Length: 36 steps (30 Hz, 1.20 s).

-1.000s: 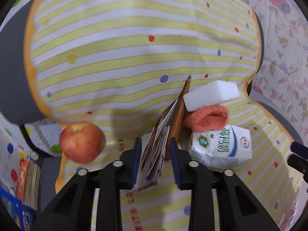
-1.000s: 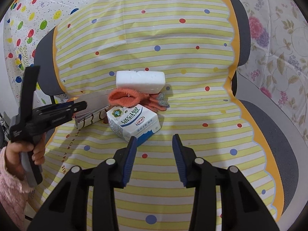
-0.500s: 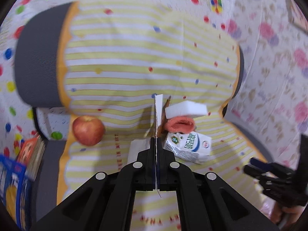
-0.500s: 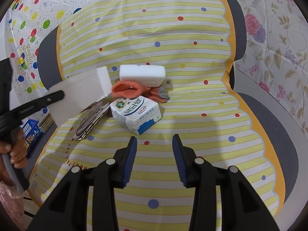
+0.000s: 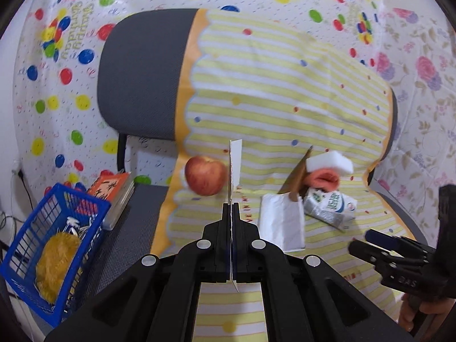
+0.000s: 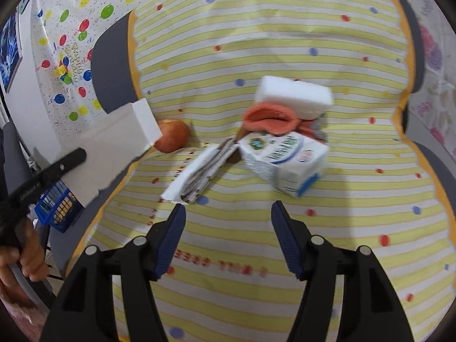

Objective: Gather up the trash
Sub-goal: 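Grasp the white paper bag with the right tool while the left tool holds the card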

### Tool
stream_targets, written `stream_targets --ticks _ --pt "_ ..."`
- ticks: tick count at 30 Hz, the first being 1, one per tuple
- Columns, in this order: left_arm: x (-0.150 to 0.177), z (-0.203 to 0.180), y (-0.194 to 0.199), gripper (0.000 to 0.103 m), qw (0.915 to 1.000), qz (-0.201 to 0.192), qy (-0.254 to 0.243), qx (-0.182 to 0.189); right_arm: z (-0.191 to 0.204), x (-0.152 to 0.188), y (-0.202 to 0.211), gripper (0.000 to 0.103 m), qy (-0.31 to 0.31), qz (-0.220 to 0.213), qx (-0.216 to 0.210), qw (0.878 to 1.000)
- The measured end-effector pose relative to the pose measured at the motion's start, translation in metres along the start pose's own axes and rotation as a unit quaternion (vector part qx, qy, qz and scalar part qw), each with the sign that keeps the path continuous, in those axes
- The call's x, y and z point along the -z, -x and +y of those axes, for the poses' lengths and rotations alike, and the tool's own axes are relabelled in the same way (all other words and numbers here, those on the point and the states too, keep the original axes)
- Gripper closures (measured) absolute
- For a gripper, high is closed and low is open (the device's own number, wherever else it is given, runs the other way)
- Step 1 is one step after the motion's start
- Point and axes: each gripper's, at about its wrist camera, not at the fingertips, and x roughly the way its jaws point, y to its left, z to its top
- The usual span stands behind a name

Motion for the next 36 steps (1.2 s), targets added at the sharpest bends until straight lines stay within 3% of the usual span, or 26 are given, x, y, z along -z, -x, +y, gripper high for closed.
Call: stream_targets --ticks 8,16,18,20,22,24,30,36 --pt "0.008 0.010 -0.007 0.103 0.9999 0.009 0.005 -0.003 0.028 -0.017 -0.061 0.046 -0.025 0.032 -0.034 0.999" --pt "0.009 0.012 -0.016 0.103 0.9998 0.017 0.008 -0.003 0.019 -0.025 -0.107 0.047 -0.078 0.068 -0.034 0.994" --pt "0.009 0.011 -0.017 0.103 0.9998 0.018 0.010 -0.004 0.016 -0.026 -0.112 0.055 -0.090 0.070 -0.036 0.993" --pt "0.009 0.011 -0.015 0.103 0.9997 0.019 0.011 -0.005 0.015 -0.026 -0.112 0.070 -0.100 0.071 -0.048 0.991" --pt "0.010 0.009 -0.010 0.103 0.9998 0.017 0.009 -0.004 0.014 -0.024 -0.104 0.092 -0.110 0.066 -0.067 0.990" --pt "0.010 0.005 -0.002 0.103 0.9999 0.012 0.005 -0.003 0.021 -0.022 -0.083 0.099 -0.092 0.046 -0.076 0.992" --pt "0.013 -0.020 0.029 0.103 0.9995 -0.007 -0.012 0.028 0.044 -0.009 0.006 0.100 -0.018 -0.018 -0.058 0.998" --pt "0.028 -0.057 0.051 0.103 0.9966 -0.001 -0.032 0.075 0.034 0.012 0.057 0.100 -0.002 -0.045 -0.022 0.999"
